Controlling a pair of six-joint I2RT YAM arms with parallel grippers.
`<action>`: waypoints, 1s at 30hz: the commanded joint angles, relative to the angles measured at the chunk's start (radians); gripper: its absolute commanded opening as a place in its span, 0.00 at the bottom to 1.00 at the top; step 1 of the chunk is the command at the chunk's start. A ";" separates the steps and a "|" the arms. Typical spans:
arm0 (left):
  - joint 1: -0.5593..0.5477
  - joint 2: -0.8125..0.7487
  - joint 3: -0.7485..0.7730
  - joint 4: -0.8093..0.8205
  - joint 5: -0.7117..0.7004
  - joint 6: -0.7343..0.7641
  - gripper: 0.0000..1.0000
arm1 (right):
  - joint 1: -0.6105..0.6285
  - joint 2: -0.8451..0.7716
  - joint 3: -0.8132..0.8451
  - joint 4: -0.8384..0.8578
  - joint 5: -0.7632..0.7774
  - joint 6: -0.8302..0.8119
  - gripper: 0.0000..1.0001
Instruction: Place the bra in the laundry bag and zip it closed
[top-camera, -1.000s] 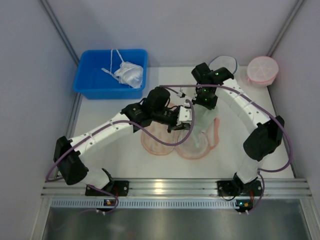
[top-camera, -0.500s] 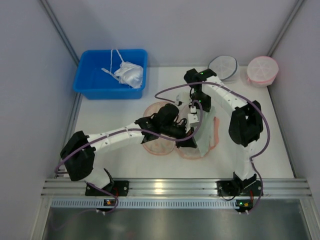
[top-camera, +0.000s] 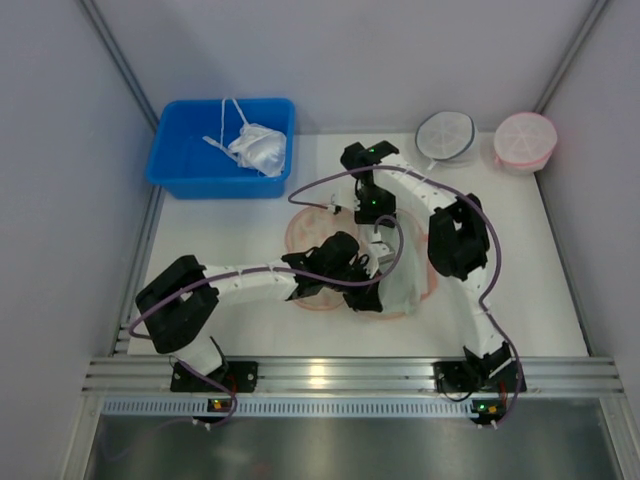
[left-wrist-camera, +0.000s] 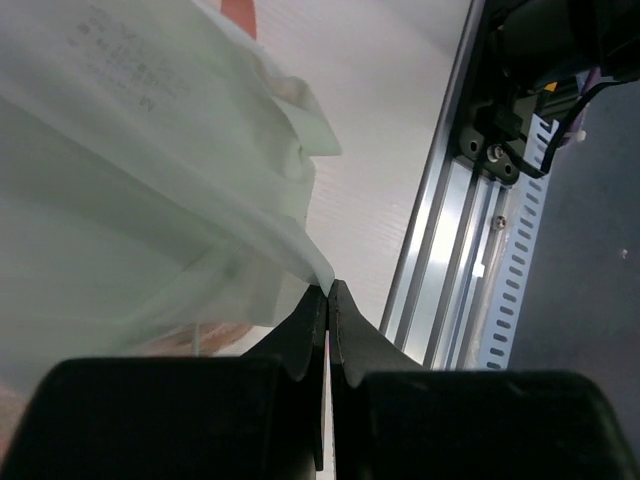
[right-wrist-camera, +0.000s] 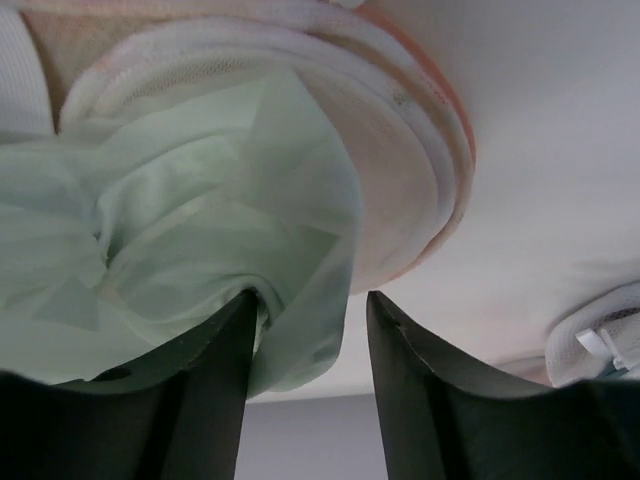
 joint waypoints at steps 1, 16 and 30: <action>0.000 -0.016 -0.019 0.084 -0.067 -0.058 0.00 | 0.025 0.009 0.091 -0.130 0.014 0.030 0.52; 0.121 -0.001 0.010 -0.011 0.000 -0.101 0.00 | -0.125 -0.267 0.097 0.057 -0.241 0.270 0.99; 0.130 -0.027 -0.023 -0.042 0.006 -0.086 0.37 | -0.304 -0.419 -0.386 0.281 -0.682 0.523 0.28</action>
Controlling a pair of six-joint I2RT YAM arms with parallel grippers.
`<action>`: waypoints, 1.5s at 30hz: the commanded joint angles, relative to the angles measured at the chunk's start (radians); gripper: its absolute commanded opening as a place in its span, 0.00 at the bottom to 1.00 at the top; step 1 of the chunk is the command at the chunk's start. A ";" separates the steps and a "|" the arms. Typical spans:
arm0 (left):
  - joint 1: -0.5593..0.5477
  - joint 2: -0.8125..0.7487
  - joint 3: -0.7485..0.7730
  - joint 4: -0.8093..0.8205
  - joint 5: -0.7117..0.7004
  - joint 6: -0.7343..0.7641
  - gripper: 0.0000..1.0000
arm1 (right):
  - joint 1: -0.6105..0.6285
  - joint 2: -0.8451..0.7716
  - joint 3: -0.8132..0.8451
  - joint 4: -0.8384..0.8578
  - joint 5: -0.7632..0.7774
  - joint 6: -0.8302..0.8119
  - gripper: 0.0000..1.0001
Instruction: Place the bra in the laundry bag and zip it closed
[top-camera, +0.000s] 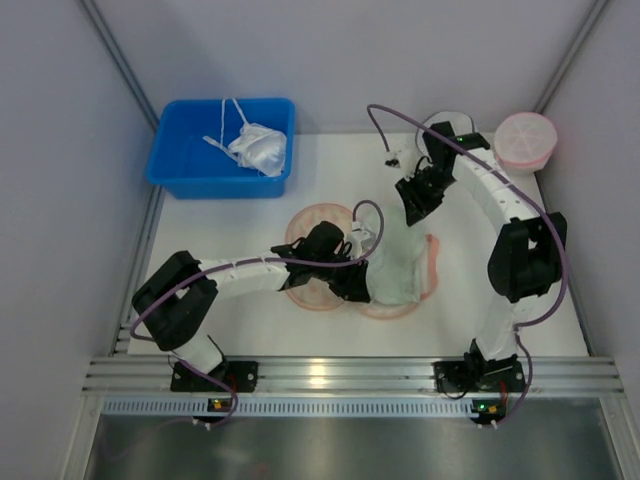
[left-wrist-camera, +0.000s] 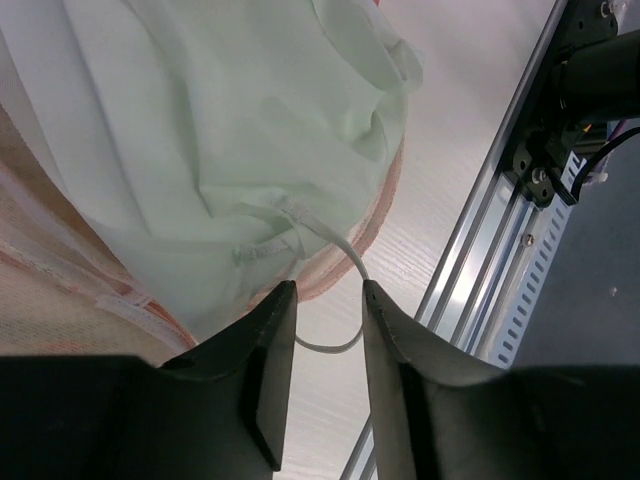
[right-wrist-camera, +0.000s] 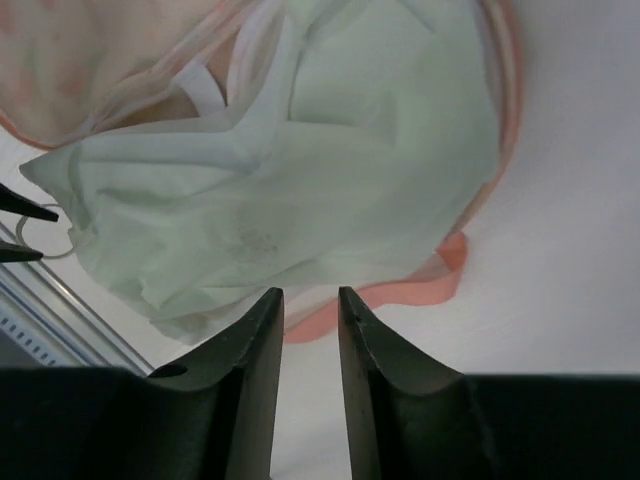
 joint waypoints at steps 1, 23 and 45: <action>0.005 -0.026 0.020 0.000 0.019 0.005 0.39 | 0.010 -0.003 -0.100 0.159 -0.135 0.092 0.26; 0.218 -0.165 0.244 -0.215 -0.043 0.209 0.69 | 0.118 -0.124 -0.317 0.444 0.059 0.184 0.63; 0.318 -0.168 0.263 -0.251 -0.017 0.264 0.74 | 0.171 0.022 -0.286 0.443 0.121 0.285 0.00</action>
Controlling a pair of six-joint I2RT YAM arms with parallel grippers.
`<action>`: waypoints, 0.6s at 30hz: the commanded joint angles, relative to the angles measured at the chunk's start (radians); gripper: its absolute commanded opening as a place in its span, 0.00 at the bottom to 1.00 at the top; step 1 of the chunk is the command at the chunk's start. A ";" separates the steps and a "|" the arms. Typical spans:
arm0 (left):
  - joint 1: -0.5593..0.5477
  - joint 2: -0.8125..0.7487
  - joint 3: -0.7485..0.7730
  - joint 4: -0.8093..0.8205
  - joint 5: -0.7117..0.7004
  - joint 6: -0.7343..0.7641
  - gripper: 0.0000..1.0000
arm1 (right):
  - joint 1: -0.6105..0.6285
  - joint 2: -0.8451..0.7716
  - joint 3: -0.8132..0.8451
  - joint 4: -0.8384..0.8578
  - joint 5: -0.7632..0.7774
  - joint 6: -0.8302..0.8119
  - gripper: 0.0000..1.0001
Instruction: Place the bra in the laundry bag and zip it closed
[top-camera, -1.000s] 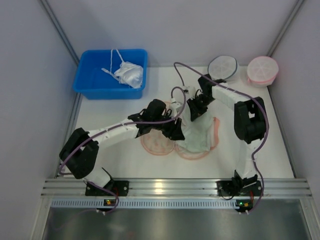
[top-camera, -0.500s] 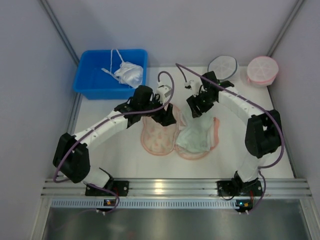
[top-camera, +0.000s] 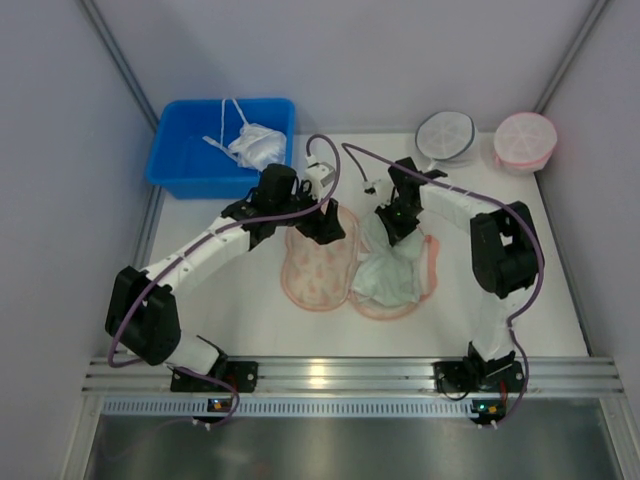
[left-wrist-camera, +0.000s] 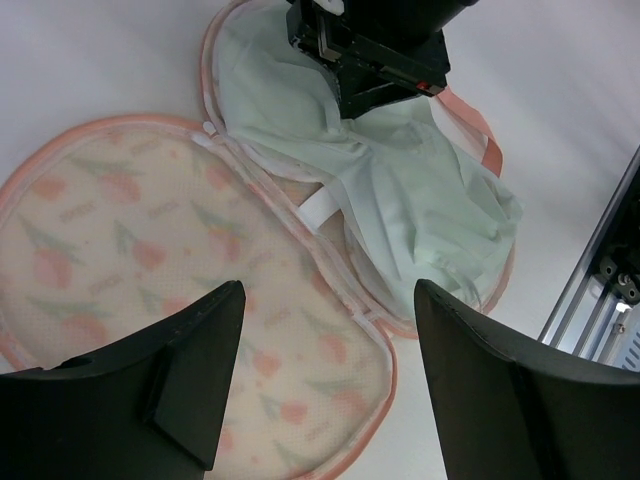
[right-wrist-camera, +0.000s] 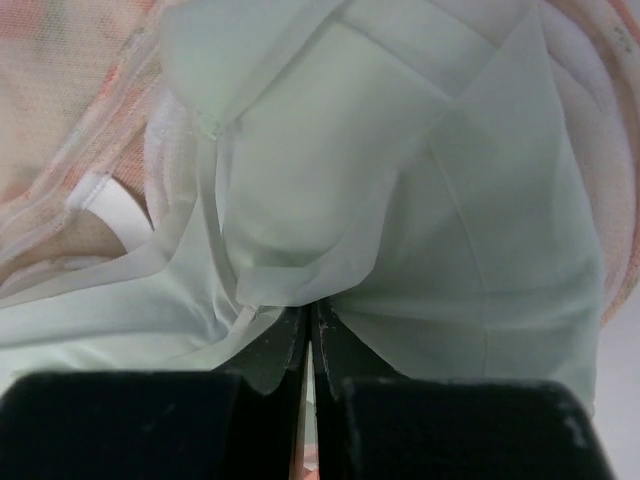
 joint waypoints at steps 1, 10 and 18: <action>0.010 -0.027 0.004 0.015 0.019 -0.005 0.74 | 0.041 -0.065 0.053 0.007 -0.038 0.035 0.00; 0.019 -0.038 -0.014 0.020 0.019 -0.018 0.74 | 0.103 -0.062 0.031 -0.022 -0.079 0.089 0.00; 0.036 -0.115 -0.088 0.026 0.203 0.133 0.72 | 0.104 -0.086 0.039 -0.016 -0.087 0.082 0.02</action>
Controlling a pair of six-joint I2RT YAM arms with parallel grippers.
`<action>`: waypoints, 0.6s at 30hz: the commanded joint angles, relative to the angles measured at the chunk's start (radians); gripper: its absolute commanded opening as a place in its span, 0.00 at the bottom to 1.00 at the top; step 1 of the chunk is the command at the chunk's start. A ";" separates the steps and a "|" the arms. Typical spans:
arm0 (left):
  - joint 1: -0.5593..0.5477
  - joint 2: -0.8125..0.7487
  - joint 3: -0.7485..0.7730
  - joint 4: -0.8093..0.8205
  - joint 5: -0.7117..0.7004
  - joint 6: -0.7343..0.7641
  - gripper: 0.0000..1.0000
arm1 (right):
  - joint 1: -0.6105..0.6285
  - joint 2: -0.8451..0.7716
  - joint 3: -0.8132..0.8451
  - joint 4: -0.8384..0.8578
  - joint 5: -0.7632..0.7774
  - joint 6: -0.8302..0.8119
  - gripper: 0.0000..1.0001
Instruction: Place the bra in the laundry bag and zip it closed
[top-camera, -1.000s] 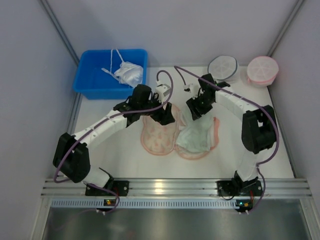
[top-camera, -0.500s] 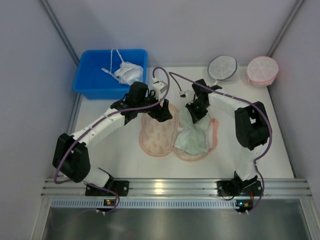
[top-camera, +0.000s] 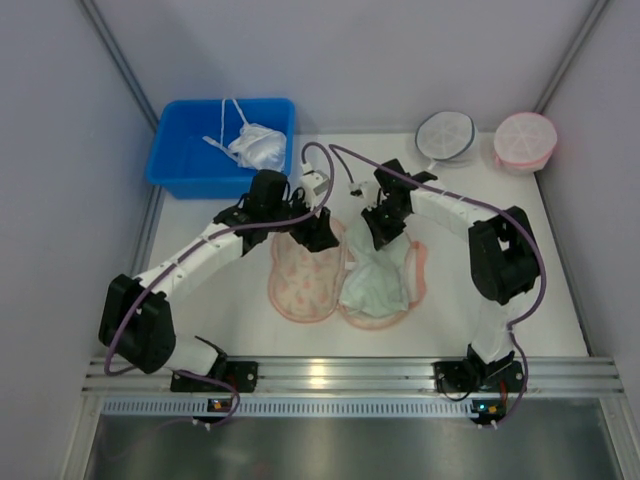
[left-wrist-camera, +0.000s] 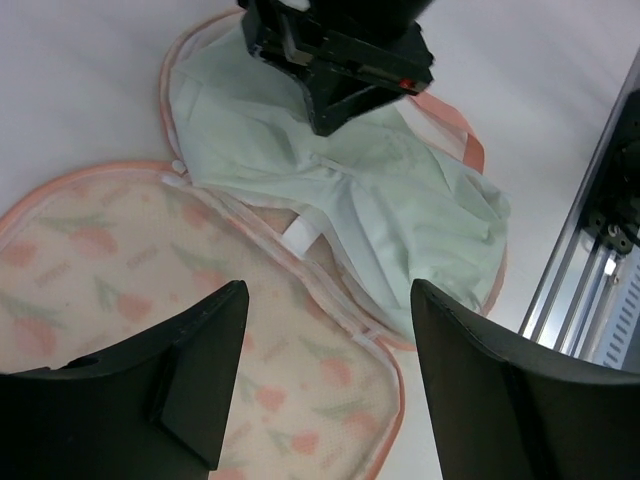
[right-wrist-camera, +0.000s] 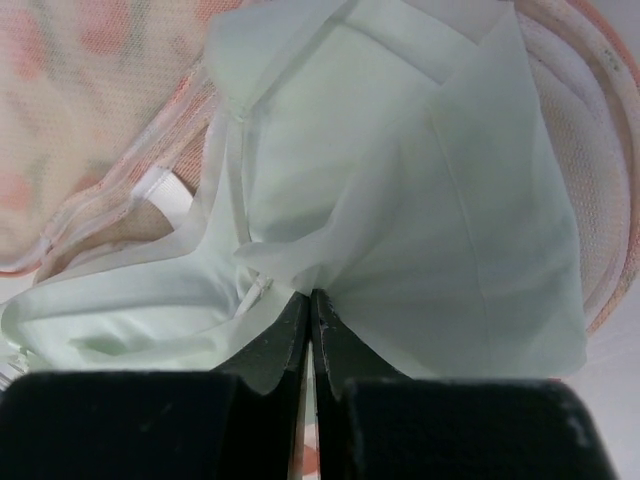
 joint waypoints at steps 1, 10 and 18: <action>-0.008 -0.085 -0.039 -0.007 0.141 0.194 0.71 | 0.005 -0.040 0.028 -0.005 -0.027 -0.007 0.03; -0.311 -0.007 -0.017 -0.153 -0.093 0.607 0.72 | 0.003 0.057 0.032 -0.013 -0.158 0.007 0.25; -0.459 0.252 0.116 -0.130 -0.210 0.659 0.72 | -0.014 0.071 0.052 -0.039 -0.167 -0.011 0.12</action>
